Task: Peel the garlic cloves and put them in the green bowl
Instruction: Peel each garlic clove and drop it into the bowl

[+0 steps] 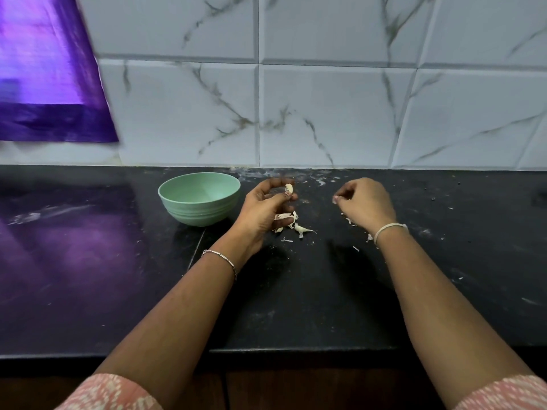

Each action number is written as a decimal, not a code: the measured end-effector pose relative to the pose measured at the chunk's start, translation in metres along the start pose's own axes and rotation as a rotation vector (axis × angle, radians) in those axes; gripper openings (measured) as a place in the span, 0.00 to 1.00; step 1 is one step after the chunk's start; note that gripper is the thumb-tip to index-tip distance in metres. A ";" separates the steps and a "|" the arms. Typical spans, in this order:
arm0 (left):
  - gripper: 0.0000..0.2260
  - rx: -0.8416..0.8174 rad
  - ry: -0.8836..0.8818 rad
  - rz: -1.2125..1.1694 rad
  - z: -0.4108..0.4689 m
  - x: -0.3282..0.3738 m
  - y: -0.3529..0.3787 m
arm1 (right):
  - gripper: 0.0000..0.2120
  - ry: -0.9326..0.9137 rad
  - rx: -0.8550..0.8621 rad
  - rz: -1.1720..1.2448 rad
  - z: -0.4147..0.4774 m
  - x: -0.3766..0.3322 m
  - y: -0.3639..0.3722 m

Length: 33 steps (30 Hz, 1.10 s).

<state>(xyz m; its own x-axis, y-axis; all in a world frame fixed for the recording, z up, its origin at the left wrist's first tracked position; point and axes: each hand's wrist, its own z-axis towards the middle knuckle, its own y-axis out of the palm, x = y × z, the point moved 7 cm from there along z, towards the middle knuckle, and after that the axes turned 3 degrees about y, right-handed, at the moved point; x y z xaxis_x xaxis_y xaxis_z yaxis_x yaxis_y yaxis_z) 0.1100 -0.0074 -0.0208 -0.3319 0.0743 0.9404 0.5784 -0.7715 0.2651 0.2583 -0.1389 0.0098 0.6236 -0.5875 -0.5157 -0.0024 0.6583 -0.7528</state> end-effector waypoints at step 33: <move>0.06 0.100 0.032 0.109 0.006 -0.006 -0.008 | 0.04 -0.384 0.061 0.296 -0.029 -0.055 0.020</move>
<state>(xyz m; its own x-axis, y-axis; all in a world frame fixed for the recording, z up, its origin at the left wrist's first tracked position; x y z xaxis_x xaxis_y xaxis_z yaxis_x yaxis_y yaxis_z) 0.1122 0.0022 -0.0275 -0.2855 -0.0278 0.9580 0.6830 -0.7071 0.1831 0.2011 -0.1068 0.0109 0.8465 -0.1626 -0.5069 -0.1843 0.8038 -0.5656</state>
